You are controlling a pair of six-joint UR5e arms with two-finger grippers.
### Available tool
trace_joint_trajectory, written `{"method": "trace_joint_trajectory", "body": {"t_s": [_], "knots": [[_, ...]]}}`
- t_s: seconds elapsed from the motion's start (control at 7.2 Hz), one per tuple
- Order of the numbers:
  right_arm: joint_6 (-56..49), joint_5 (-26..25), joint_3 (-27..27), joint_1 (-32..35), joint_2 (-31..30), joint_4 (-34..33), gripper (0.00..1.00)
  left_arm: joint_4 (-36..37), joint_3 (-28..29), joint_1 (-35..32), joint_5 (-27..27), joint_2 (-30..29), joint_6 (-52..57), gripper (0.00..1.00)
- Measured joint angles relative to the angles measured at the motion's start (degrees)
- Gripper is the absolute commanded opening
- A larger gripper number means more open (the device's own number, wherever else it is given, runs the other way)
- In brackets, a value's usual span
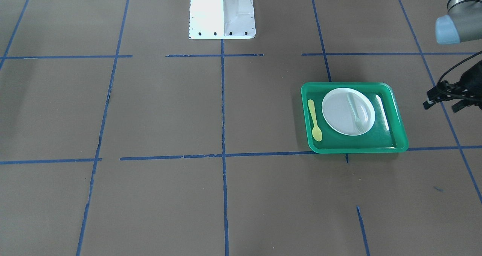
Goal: Place fork
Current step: 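Move the left gripper down over the white fork on the plate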
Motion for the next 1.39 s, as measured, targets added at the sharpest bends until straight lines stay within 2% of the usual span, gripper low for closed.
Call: {"method": "trace_joint_trajectory", "body": {"t_s": [0.14,0.42,0.69,1.39], "knots": [[0.0,0.0,0.0,0.0,0.0,0.0,1.0,-3.5,0.5,5.4,1.5,-1.7,-8.8,0.98],[0.0,0.0,0.0,0.0,0.0,0.0,1.0,-5.8,1.5,12.3,5.1,-4.8,-19.3,0.9],[0.0,0.0,0.0,0.0,0.0,0.0,1.0,-6.1,2.4,15.5,8.4,-5.8,-22.1,0.86],[0.0,0.0,0.0,0.0,0.0,0.0,1.0,-6.2,4.0,18.0,9.1,-5.4,-22.4,0.74]]}}
